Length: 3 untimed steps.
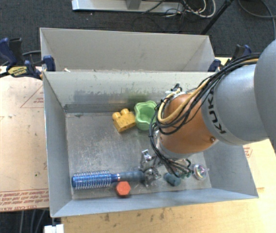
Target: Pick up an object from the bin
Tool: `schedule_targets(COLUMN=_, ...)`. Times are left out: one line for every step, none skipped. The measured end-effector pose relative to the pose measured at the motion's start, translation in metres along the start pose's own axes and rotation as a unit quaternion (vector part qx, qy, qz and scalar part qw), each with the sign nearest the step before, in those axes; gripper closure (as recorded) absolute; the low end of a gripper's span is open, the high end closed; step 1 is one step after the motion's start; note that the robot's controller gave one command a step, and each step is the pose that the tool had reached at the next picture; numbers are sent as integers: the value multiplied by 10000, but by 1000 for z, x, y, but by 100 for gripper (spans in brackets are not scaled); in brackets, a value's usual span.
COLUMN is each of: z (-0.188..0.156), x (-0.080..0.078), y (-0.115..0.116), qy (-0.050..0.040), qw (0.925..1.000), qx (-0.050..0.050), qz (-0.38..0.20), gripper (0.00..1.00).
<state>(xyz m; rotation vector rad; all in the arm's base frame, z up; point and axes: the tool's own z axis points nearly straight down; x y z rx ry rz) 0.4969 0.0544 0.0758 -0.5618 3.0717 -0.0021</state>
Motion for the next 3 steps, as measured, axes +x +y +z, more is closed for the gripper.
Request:
schedule_targets(z=-146, x=-1, y=10, qy=50, qw=9917, qx=-25, qz=-1286, gripper=100)
schedule_targets(z=-102, x=-19, y=-43, qy=89, qw=9897, qx=-31, qz=-1425, gripper=100)
schedule_targets(z=-333, x=-28, y=-49, qy=33, qw=9880, qx=-10, qz=-1542, gripper=100)
